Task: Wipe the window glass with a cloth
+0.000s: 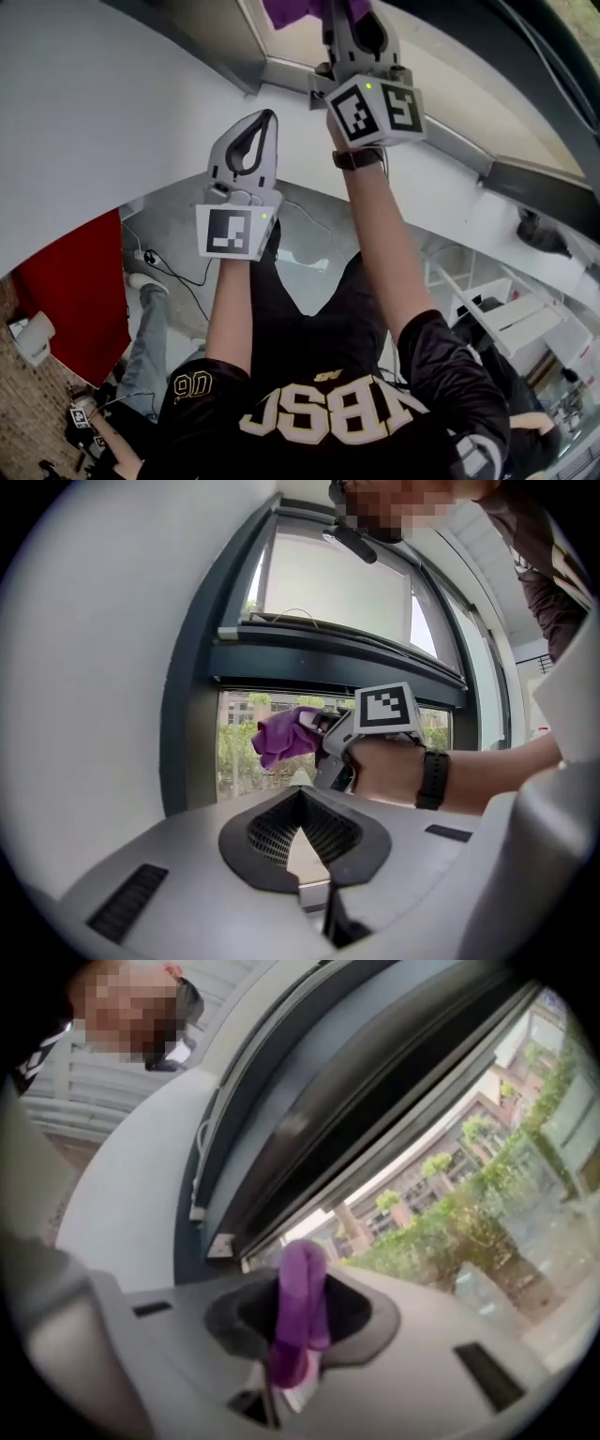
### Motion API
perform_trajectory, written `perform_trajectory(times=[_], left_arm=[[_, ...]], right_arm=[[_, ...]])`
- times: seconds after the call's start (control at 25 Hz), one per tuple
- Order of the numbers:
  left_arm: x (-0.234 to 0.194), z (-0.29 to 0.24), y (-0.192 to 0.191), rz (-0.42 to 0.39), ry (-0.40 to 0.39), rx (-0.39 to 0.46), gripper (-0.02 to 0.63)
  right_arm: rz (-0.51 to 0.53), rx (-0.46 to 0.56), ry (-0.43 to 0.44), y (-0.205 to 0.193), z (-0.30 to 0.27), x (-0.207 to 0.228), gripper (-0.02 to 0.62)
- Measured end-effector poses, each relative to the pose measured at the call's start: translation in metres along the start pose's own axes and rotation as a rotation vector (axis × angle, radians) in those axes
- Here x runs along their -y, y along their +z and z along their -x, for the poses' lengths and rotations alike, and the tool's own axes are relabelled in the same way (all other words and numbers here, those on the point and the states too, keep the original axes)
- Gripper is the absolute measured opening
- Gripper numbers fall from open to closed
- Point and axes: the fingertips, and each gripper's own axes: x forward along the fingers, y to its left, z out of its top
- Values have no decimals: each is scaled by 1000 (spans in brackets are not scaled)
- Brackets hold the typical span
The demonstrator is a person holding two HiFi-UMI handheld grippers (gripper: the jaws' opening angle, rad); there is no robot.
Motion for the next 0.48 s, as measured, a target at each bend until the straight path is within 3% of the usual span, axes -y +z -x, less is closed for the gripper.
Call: perform_trajectory(times=[0.12, 0.2, 0.28, 0.48], left_arm=[[43, -16, 0, -3, -34, 4, 17], [79, -30, -2, -9, -76, 14, 17], [125, -45, -11, -23, -140, 17, 17], [255, -70, -45, -6, -299, -32, 17]], right_arm=[[26, 16, -53, 34, 46, 47, 83], [106, 10, -102, 52, 80, 81, 83], [166, 7, -171, 69, 118, 120, 83], [187, 48, -364, 128, 223, 235, 83]])
